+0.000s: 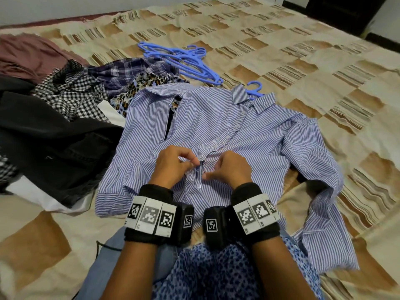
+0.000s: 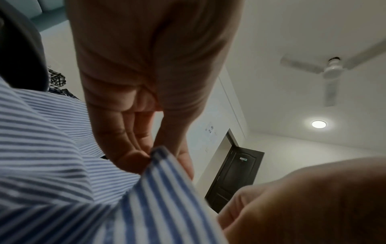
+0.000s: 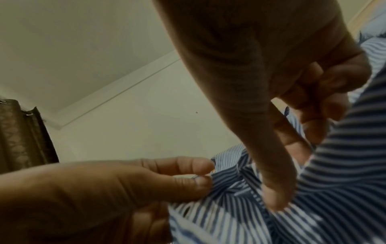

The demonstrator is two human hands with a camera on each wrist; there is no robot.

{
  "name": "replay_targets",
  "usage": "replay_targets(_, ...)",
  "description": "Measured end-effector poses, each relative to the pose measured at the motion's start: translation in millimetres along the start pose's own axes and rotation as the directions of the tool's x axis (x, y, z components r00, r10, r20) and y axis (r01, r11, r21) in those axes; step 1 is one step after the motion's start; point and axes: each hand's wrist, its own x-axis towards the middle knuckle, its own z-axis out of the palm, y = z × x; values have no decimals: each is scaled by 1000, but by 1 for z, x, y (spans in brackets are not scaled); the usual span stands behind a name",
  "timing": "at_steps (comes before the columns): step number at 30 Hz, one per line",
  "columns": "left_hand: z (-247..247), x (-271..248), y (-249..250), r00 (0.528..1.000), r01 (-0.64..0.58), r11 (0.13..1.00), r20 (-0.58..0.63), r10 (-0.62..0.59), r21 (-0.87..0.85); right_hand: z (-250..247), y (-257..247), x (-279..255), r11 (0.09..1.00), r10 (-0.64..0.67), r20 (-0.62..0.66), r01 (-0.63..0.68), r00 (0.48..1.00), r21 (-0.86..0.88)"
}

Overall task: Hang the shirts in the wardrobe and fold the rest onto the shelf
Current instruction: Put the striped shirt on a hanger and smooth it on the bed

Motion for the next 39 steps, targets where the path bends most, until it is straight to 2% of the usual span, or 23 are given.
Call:
replay_targets(3, 3, 0, 1, 1000, 16, 1000, 12, -16, -1, 4, -3, 1, 999, -30, -39, 29, 999, -14)
replay_targets(6, 3, -1, 3, 1000, 6, 1000, -4, -6, 8, -7, -2, 3, 969, -87, -115, 111, 990, 221)
replay_targets(8, 3, -1, 3, 1000, 8, 1000, -11, -8, 13, -16, 1, 4, 914, -57, -184, 125, 981, 386)
replay_targets(10, 5, -2, 3, 1000, 3, 1000, -4, -3, -4, -21, 6, 6, 867, -14, -233, 128, 972, 481)
replay_targets(14, 10, -1, 5, 1000, -18, 1000, 16, 18, 5, -22, 8, 9, 789, 19, -218, 119, 976, 602)
replay_targets(18, 20, 2, 7, 989, -66, 995, 136, 55, 79, -19, 5, 10, 685, -20, -171, 138, 985, 716)
replay_targets(24, 28, 1, 11, 990, -64, 997, 130, 57, 51, -21, 6, 8, 678, -44, -148, 139, 988, 722)
replay_targets(28, 18, 6, 3, 999, 6, 997, 39, -4, -71, -20, 9, 5, 869, -9, -240, 127, 971, 478)
replay_targets(29, 16, 7, 2, 1000, 14, 994, 29, -11, -106, -21, 9, 3, 888, -24, -274, 147, 961, 435)
replay_targets(31, 13, 8, 0, 1000, 7, 989, 19, -4, -148, -26, 6, 0, 857, -90, -360, 257, 929, 447)
replay_targets(33, 13, 8, 0, 1000, -2, 989, 3, 2, -150, -34, 1, -2, 782, -158, -421, 374, 893, 499)
replay_targets(34, 13, 8, 1, 1000, 0, 989, -10, -2, -151, -38, -2, -3, 738, -192, -405, 403, 894, 541)
replay_targets(36, 12, 7, 4, 999, 11, 985, -35, -18, -173, -42, -6, -5, 679, -276, -273, 388, 922, 623)
replay_targets(39, 13, 7, 5, 999, 4, 978, -32, -11, -208, -34, -6, -6, 790, -360, -92, 356, 928, 500)
